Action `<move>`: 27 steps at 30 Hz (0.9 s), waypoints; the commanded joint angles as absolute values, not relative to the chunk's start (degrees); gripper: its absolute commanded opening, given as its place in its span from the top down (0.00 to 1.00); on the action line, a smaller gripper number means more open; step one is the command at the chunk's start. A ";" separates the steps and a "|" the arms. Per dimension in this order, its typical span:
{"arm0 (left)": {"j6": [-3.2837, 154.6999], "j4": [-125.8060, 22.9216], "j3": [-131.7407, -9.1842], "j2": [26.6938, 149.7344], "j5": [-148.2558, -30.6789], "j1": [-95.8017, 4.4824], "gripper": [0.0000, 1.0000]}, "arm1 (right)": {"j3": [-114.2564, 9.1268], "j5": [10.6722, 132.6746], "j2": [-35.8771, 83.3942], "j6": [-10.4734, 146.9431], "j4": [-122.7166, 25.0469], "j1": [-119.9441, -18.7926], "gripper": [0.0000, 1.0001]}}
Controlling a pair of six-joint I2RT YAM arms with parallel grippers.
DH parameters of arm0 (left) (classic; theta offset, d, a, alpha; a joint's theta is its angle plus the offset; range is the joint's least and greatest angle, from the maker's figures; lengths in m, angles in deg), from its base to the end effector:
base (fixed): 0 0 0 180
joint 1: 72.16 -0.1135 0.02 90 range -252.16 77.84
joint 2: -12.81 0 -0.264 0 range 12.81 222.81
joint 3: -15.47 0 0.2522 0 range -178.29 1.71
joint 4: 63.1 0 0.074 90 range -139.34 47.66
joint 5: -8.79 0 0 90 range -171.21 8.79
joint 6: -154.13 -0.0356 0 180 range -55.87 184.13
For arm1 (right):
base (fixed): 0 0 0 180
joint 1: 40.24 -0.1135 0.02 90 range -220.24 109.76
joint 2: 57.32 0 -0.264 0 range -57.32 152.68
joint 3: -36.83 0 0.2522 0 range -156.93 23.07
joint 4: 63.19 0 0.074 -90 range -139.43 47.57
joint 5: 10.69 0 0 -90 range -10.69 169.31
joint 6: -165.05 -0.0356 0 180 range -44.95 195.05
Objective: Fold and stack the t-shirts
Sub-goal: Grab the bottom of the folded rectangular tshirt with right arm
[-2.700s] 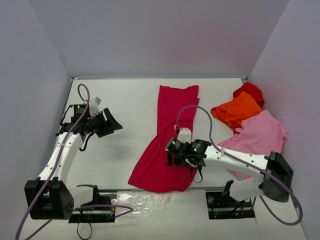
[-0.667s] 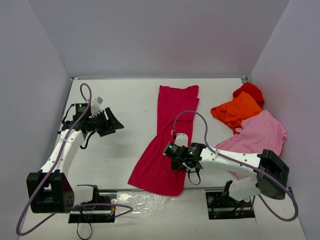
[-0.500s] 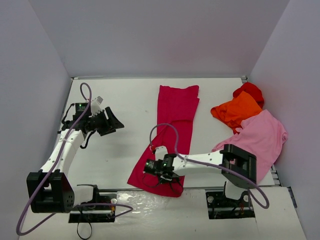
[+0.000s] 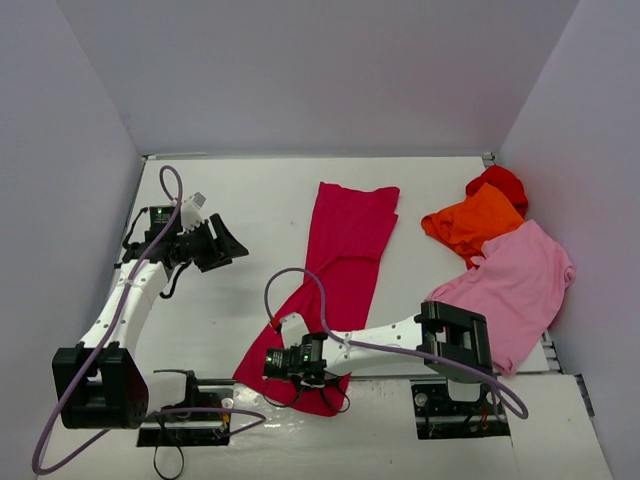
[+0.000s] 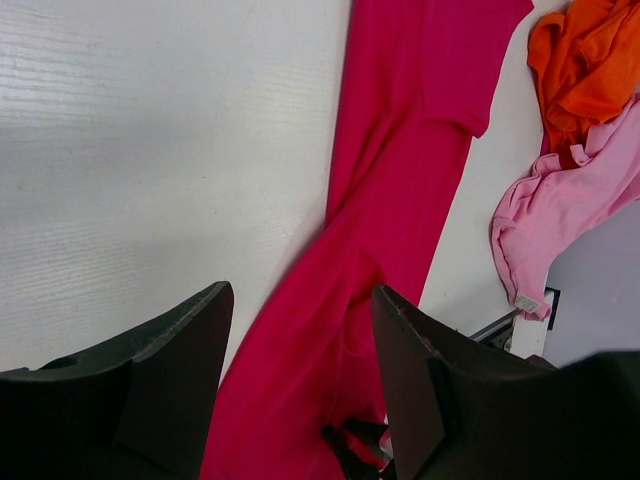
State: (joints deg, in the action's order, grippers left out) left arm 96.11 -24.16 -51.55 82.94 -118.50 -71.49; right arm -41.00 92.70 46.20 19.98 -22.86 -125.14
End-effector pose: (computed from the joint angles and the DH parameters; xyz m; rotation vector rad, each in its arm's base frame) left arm 0.2578 -0.0246 0.2796 -0.2899 2.3206 -1.0380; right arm 0.0396 0.3510 0.1616 -0.6412 2.6737 0.4380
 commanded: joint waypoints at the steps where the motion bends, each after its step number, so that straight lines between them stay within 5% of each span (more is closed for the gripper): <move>1: 96.67 -27.54 -53.69 81.34 -119.59 -71.81 0.46 | -43.53 101.33 40.13 18.00 -19.61 -126.22 0.46; 4: 96.82 -27.54 -53.84 81.19 -119.44 -71.81 0.46 | -43.47 107.39 34.66 16.79 -19.55 -126.20 0.27; 6: 96.82 -27.34 -53.77 81.03 -119.44 -71.81 0.46 | -41.97 108.67 31.61 15.79 -19.61 -124.40 0.25; 15: 96.45 -25.96 -54.18 80.18 -118.58 -71.81 0.46 | -31.62 101.86 28.85 20.11 -23.47 -109.77 0.30; 27: 95.90 -24.42 -55.27 80.57 -117.66 -71.81 0.46 | -37.22 95.71 36.35 26.36 -28.45 -109.15 0.40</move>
State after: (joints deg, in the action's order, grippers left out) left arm 96.25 -23.71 -51.55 82.04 -117.63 -71.49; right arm -33.32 96.53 37.49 24.23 -27.12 -108.60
